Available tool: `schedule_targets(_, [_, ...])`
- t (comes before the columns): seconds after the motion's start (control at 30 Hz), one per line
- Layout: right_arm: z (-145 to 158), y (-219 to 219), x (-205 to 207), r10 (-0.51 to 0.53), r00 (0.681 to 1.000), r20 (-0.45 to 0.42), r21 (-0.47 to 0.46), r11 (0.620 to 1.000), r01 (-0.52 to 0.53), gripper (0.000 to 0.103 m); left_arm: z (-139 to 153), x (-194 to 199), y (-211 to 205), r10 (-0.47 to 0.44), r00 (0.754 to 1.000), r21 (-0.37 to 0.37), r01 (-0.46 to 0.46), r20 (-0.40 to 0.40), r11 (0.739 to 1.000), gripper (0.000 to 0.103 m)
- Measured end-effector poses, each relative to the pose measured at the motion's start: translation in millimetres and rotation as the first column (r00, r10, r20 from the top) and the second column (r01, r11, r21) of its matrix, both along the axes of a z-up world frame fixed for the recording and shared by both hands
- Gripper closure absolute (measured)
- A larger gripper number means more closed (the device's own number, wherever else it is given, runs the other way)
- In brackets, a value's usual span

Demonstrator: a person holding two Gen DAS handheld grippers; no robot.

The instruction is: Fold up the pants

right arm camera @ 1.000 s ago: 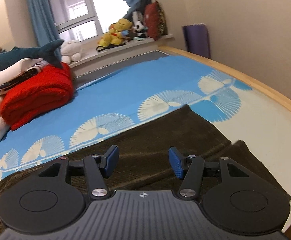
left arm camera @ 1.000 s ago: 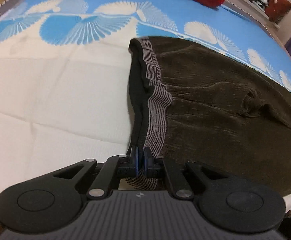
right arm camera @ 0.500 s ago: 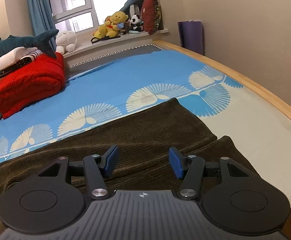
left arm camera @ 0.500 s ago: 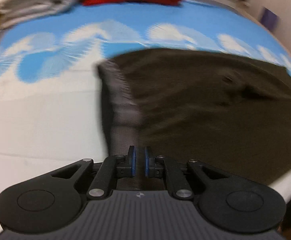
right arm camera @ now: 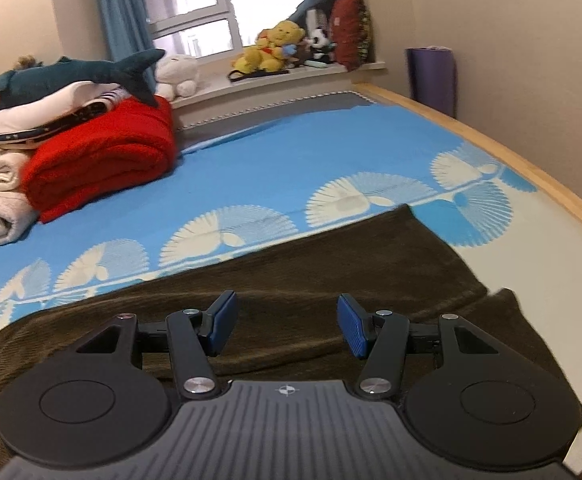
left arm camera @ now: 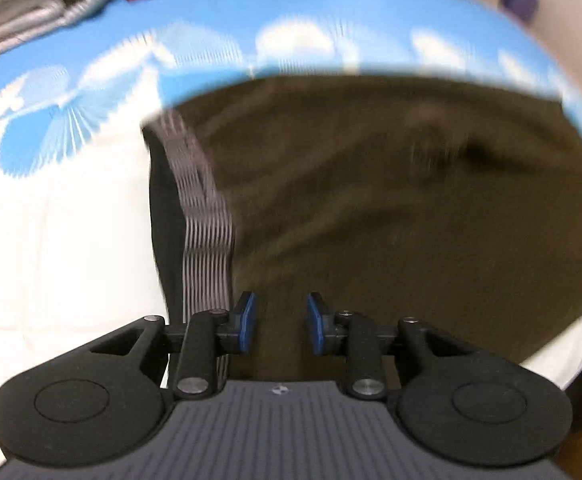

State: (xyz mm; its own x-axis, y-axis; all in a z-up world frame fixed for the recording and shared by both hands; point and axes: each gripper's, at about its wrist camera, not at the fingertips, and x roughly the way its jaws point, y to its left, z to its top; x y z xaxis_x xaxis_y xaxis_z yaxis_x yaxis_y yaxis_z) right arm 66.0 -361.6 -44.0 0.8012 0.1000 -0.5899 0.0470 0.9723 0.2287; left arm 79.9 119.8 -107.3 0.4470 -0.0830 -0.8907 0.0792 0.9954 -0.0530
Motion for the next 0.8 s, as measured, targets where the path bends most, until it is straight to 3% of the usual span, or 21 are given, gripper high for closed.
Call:
schedule_targets(0.1, [4, 11, 7, 0.033, 0.999, 0.027, -0.019, 0.999, -0.032, 0.046, 18, 10, -3, 0.05, 0.992, 0.007, -0.051, 0.117, 0.999, 0.065])
schedule_targets(0.17, [8, 21, 10, 0.061, 0.997, 0.044, -0.039, 0.997, -0.059, 0.046, 29, 14, -10, 0.073, 0.981, 0.015, -0.077, 0.18, 0.997, 0.054])
schedule_targets(0.27, [12, 32, 14, 0.099, 0.992, 0.072, -0.063, 0.993, -0.095, 0.052, 44, 30, -22, 0.086, 0.964, -0.012, -0.086, 0.252, 0.996, 0.051])
schedule_targets(0.33, [15, 38, 17, 0.12, 0.989, 0.089, -0.075, 0.991, -0.114, 0.071, 48, 48, -29, 0.045, 0.961, 0.008, -0.049, 0.274, 0.999, 0.051])
schedule_targets(0.37, [16, 40, 19, 0.128, 0.987, 0.095, -0.078, 0.99, -0.121, 0.076, 49, 61, -33, 0.028, 0.958, 0.033, -0.039, 0.284, 0.999, 0.051])
schedule_targets(0.43, [17, 43, 21, 0.145, 0.984, 0.104, -0.085, 0.987, -0.136, 0.095, 48, 92, -38, 0.013, 0.962, 0.058, -0.03, 0.274, 0.998, 0.055])
schedule_targets(0.53, [18, 47, 21, 0.182, 0.976, 0.116, -0.12, 0.978, -0.168, 0.096, 30, 141, -38, 0.04, 0.972, 0.036, -0.05, 0.232, 0.998, 0.103])
schedule_targets(0.7, [13, 47, 21, 0.217, 0.971, 0.103, -0.193, 0.962, -0.195, 0.096, -25, 199, -20, 0.103, 0.979, 0.02, -0.108, 0.173, 0.994, 0.102])
schedule_targets(0.8, [9, 37, 25, 0.2, 0.976, 0.083, -0.186, 0.965, -0.182, 0.096, -49, 217, -10, 0.126, 0.981, 0.007, -0.129, 0.145, 0.992, 0.082])
